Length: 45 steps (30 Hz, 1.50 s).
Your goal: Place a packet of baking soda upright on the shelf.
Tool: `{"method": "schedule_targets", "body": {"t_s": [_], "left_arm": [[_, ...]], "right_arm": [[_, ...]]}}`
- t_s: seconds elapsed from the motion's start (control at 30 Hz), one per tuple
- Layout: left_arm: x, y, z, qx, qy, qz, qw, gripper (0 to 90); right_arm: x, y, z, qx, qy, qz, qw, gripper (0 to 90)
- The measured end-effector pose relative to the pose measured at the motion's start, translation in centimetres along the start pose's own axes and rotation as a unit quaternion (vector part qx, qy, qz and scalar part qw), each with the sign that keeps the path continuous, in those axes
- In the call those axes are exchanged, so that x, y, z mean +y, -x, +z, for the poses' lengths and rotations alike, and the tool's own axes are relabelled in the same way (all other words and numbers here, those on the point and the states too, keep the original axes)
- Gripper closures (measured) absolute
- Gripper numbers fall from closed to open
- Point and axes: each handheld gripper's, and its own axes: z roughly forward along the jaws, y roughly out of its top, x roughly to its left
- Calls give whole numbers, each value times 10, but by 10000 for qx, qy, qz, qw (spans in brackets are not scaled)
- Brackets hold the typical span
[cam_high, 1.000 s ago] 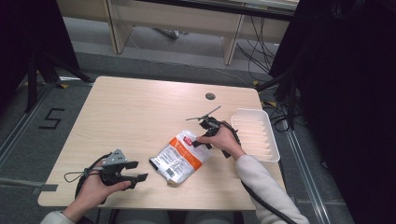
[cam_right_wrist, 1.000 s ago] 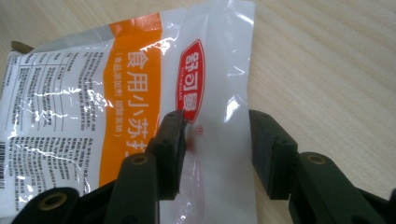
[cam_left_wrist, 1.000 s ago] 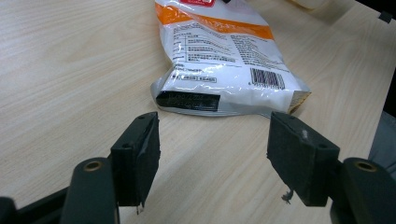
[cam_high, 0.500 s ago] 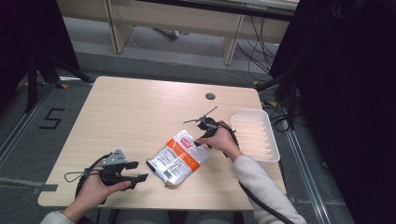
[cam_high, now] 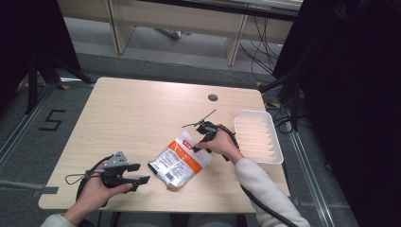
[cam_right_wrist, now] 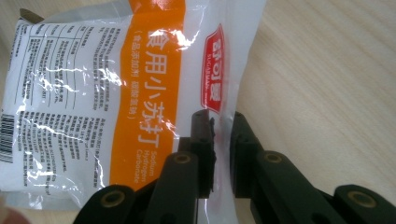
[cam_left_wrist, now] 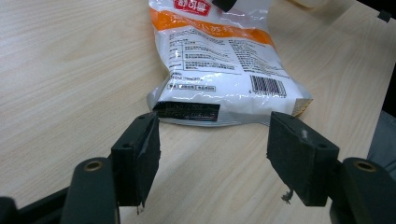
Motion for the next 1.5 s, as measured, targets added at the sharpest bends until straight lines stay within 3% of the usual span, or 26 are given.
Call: {"method": "schedule_targets", "body": {"t_s": [0.13,0.2,0.27,0.33,0.43,0.47,0.57,0.67,0.7,0.73,0.77,0.87,1.0,1.1,1.13,1.3,1.37,1.4,1.5], "left_arm": [[0,0,1,-25,26,-11,10000,343],[0,0,0,12,-8,6,10000,343],[0,0,0,-4,8,-2,10000,343],[0,0,0,2,4,2,10000,344],[0,0,0,1,6,3,10000,344],[0,0,0,0,7,3,10000,343],[0,0,0,-3,5,2,10000,344],[0,0,0,-5,8,3,10000,344],[0,0,0,-4,8,1,10000,344],[0,0,0,-3,9,-2,10000,344],[0,0,0,-3,6,2,10000,344],[0,0,0,-5,9,1,10000,344],[0,0,0,8,2,6,10000,345],[0,0,-1,-7,-15,8,10000,345],[0,0,-1,-8,-15,7,10000,345],[0,0,-1,-10,-13,6,10000,345],[-1,1,0,43,48,-117,9999,345],[0,0,-1,-42,-47,-20,10000,345],[0,0,0,16,49,-17,10000,345]], "right_arm": [[1,-1,1,10,-17,-70,10000,837],[2,-1,1,-102,-70,-161,9998,839],[2,-3,1,-36,-65,-114,9999,841],[3,-3,1,-138,-97,-234,9996,840],[3,-5,3,-48,-78,-207,9997,838],[3,-4,4,-37,-57,-345,9994,839],[3,-6,4,-103,-87,-181,9997,855],[3,-6,5,-116,-64,-361,9993,882],[4,-7,5,-125,-81,-324,9994,897],[4,-5,5,-144,-98,-452,9988,900],[4,-8,3,-129,-125,-314,9993,900],[5,-9,1,-140,-92,-447,9989,900],[8,-12,-8,-106,-110,-619,9980,900],[11,-16,-16,-92,-96,-570,9983,900],[12,-16,-19,-70,-99,-686,9976,900],[18,-22,-35,-35,-92,-730,9973,900],[21,-24,-41,-67,-94,-838,9964,900],[22,-25,-43,-84,-95,-883,9960,900],[25,-28,-50,-94,-87,-924,9956,900]]}}
